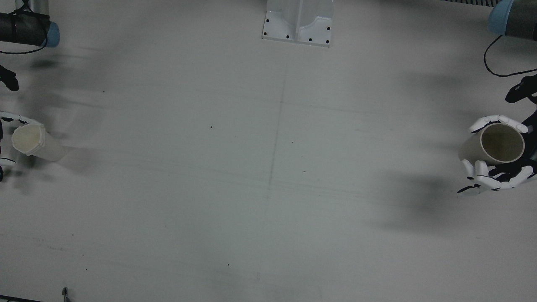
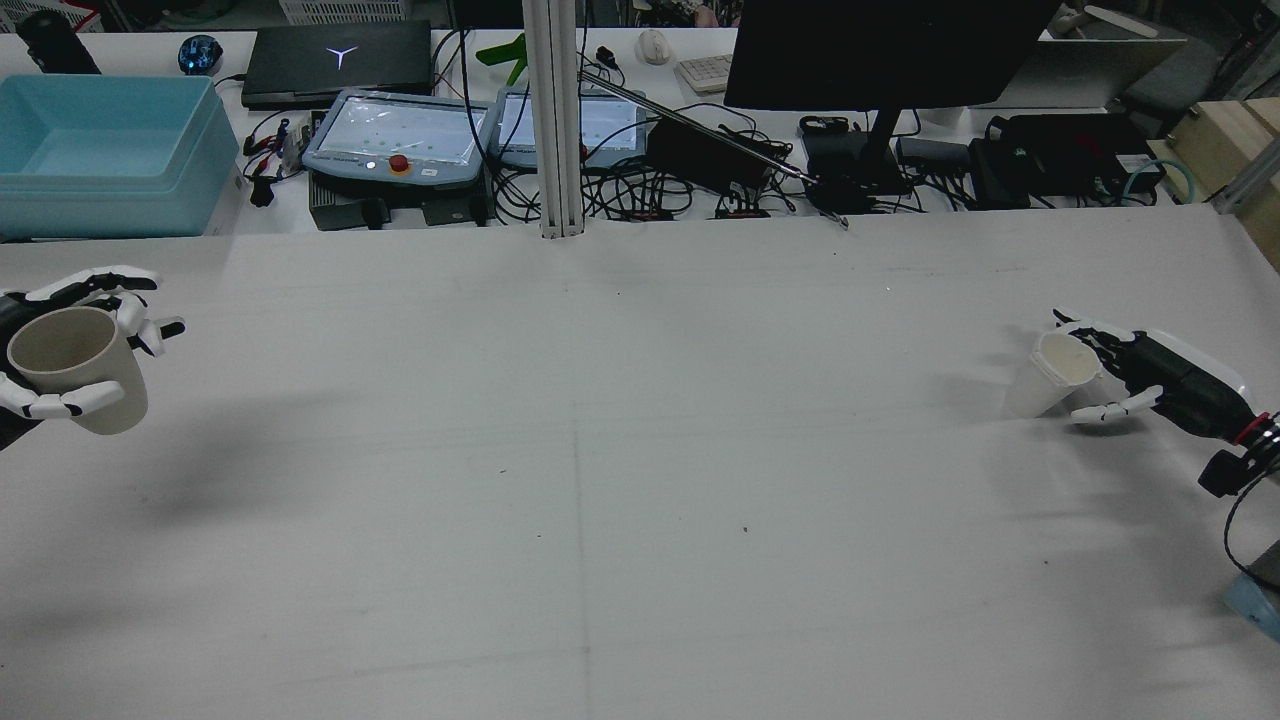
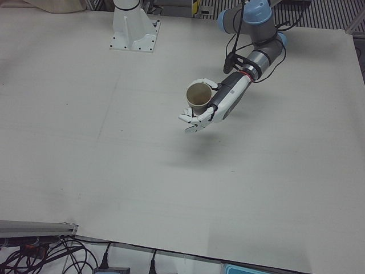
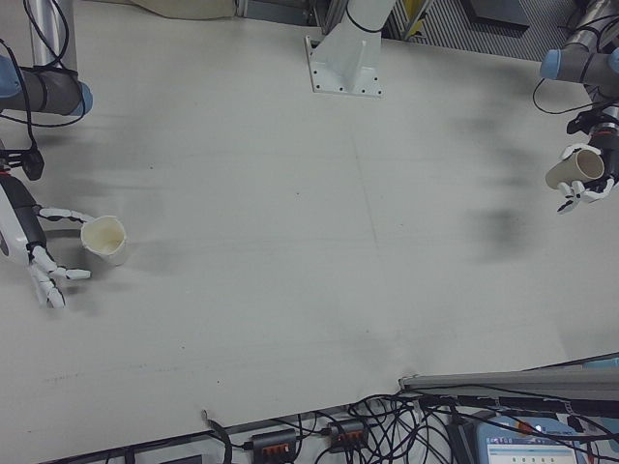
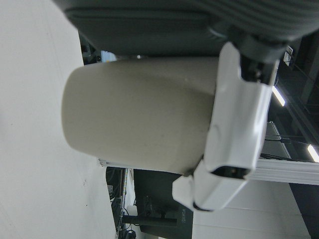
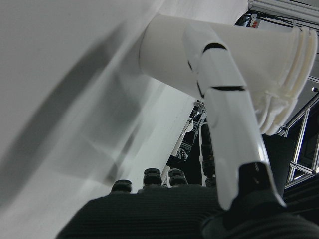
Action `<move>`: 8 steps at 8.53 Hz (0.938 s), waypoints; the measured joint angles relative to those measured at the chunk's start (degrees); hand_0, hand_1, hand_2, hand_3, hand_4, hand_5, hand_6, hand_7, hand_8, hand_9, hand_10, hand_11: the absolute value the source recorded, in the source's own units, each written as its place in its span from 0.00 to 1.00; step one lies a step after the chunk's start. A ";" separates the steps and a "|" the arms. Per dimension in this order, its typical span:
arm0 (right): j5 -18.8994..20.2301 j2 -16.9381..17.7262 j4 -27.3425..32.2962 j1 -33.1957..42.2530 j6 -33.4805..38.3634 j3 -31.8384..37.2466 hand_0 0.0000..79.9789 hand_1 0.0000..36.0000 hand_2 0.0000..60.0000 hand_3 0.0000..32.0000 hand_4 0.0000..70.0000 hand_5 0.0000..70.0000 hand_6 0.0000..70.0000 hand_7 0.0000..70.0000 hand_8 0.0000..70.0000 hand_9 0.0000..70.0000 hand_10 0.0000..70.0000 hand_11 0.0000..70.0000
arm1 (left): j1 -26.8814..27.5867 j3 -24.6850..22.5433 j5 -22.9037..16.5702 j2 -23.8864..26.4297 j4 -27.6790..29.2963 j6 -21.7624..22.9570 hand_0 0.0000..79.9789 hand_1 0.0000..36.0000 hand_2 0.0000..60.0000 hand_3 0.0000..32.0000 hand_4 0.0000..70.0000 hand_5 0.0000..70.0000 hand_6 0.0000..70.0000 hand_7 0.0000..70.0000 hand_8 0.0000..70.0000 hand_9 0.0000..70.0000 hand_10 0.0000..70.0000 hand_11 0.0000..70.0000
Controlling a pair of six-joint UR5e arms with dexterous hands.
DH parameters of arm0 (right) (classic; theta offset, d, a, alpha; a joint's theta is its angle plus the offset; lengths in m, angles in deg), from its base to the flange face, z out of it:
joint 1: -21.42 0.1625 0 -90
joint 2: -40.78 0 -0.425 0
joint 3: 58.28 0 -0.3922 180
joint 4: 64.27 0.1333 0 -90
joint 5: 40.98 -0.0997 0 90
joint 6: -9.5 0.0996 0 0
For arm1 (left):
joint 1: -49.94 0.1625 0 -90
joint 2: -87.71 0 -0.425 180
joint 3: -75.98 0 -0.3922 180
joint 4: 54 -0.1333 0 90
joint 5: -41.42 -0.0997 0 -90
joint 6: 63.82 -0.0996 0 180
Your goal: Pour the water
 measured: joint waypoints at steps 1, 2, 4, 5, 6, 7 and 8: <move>-0.69 -0.93 -1.69 -1.33 -1.05 -1.03 0.97 0.93 0.39 0.12 0.03 0.48 0.02 0.17 0.08 0.08 0.00 0.02 | 0.01 -0.33 0.36 0.04 -0.05 0.19 1.00 1.00 1.00 0.07 0.27 0.49 0.42 1.00 0.51 0.69 0.14 0.27; -2.67 -1.43 -3.26 -3.60 -1.76 -2.83 1.00 1.00 0.63 0.03 0.08 0.56 0.08 0.27 0.11 0.13 0.04 0.12 | 0.02 -0.52 0.61 0.06 -0.19 0.59 1.00 1.00 1.00 0.08 0.27 0.49 0.42 1.00 0.51 0.68 0.14 0.27; -7.56 -1.69 -5.75 -7.76 -2.26 -7.41 1.00 1.00 1.00 0.00 0.93 1.00 0.96 1.00 0.71 0.87 0.61 0.91 | -0.04 -0.80 0.82 0.06 -0.40 1.20 1.00 1.00 1.00 0.07 0.27 0.49 0.42 1.00 0.51 0.68 0.14 0.27; -9.05 -1.70 -9.59 -9.45 -2.36 -10.36 1.00 1.00 1.00 0.00 0.80 1.00 1.00 1.00 0.88 1.00 0.87 1.00 | -0.10 -0.89 0.86 0.03 -0.49 1.42 1.00 1.00 1.00 0.07 0.27 0.49 0.42 1.00 0.51 0.68 0.14 0.26; -9.66 -1.58 -13.28 -10.32 -2.33 -12.97 1.00 1.00 1.00 0.00 0.72 1.00 1.00 1.00 0.89 1.00 0.91 1.00 | -0.13 -0.89 0.87 0.01 -0.53 1.50 1.00 1.00 1.00 0.07 0.27 0.49 0.42 1.00 0.51 0.68 0.13 0.26; -9.94 -1.25 -15.73 -10.43 -2.09 -15.75 1.00 1.00 1.00 0.00 0.74 1.00 1.00 1.00 0.85 1.00 0.84 1.00 | -0.12 -1.03 0.85 0.01 -0.94 1.52 1.00 1.00 1.00 0.06 0.28 0.50 0.43 1.00 0.52 0.69 0.13 0.26; -10.07 -0.09 -17.58 -10.09 -1.26 -20.42 1.00 1.00 1.00 0.00 1.00 1.00 1.00 1.00 0.84 1.00 0.77 1.00 | 0.00 -1.65 0.79 0.03 -2.02 1.31 1.00 1.00 1.00 0.06 0.28 0.49 0.44 1.00 0.51 0.68 0.13 0.26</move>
